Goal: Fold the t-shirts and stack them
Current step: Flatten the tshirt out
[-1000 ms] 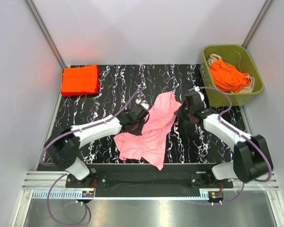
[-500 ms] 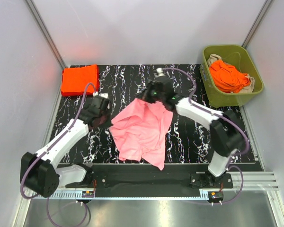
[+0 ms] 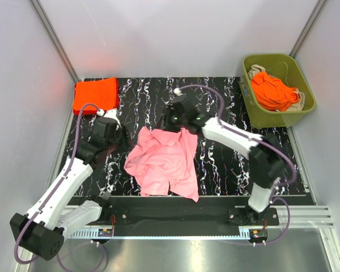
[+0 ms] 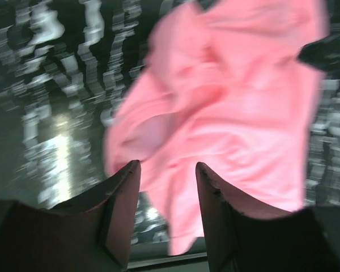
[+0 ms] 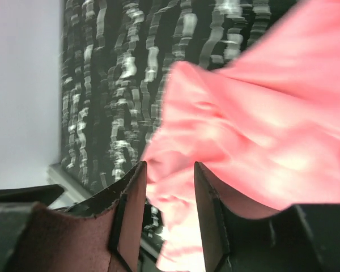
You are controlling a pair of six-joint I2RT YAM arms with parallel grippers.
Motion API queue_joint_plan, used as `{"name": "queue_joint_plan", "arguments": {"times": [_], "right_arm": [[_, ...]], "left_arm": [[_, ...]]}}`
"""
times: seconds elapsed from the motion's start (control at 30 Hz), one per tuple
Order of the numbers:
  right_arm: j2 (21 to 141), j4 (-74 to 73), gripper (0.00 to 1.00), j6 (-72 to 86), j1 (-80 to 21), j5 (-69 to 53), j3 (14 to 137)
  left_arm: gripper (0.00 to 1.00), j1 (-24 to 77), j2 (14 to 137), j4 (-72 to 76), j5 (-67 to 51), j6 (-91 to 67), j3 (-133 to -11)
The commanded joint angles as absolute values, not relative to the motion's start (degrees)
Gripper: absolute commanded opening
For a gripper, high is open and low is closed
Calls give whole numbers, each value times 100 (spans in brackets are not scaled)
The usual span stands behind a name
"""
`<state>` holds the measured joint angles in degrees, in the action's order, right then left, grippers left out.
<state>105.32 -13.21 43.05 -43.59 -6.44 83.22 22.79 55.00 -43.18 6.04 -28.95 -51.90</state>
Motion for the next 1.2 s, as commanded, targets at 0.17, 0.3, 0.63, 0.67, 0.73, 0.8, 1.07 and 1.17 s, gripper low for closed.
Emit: {"name": "queue_joint_plan", "arguments": {"times": [0.17,0.3,0.63,0.67,0.73,0.8,1.07,1.17], "right_arm": [[8166,-1767,43,4482,-3288,738,6233],[7639,-1696,43,4377,-3138,703,5574],[7137,-1688,43,4245,-3067,694,5098],[7137,-1679,43,4228,-3067,668,5072],[7128,-1670,43,4219,-3067,642,5028],[7145,-1661,43,4210,-3067,650,4992],[7172,-1626,43,4184,-3059,606,4957],[7163,-1626,43,4175,-3050,598,4975]], "left_arm": [[45,3531,6616,-1330,-695,-4490,-4764],[41,3691,8020,-21,-650,-5272,-4711],[46,3727,9466,543,281,-5677,-4984],[46,3718,9501,719,281,-5713,-4914],[46,3718,9597,1203,220,-5835,-4755],[45,3727,9720,1326,237,-5950,-4737],[41,3727,9879,1143,518,-6073,-4781],[42,3770,9765,994,615,-6065,-4746]]}}
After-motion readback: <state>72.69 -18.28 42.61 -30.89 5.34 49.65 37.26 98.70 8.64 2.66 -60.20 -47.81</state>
